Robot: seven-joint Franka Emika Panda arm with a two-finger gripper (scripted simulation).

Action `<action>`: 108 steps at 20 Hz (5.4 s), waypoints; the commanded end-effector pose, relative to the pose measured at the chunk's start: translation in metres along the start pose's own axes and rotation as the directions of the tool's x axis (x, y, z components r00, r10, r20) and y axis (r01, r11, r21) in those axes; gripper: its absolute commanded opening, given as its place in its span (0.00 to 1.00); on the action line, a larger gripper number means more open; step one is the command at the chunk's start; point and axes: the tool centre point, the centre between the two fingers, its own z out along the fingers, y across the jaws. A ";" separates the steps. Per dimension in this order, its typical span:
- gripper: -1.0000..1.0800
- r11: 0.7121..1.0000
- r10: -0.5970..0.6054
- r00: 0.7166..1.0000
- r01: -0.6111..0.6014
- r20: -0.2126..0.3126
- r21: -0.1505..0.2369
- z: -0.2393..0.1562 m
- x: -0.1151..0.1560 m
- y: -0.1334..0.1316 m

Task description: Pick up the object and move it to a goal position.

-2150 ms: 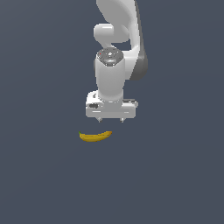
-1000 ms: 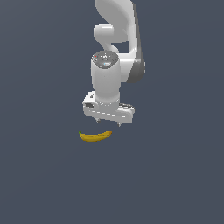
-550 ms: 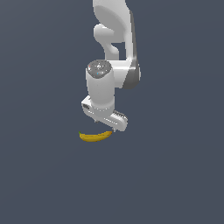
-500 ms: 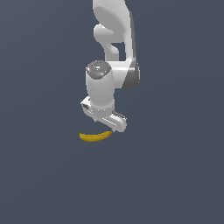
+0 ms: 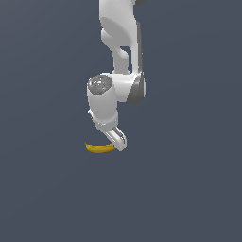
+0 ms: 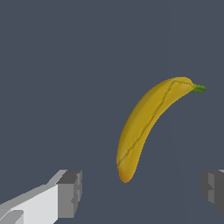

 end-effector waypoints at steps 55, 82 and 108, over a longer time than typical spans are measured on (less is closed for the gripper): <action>0.00 0.762 0.647 0.762 -0.647 -0.020 -0.016 0.103 0.031 0.040; 0.00 0.761 0.648 0.761 -0.648 -0.017 -0.015 -0.038 0.021 0.068; 0.00 0.762 0.647 0.762 -0.647 -0.021 -0.016 -0.241 0.013 0.102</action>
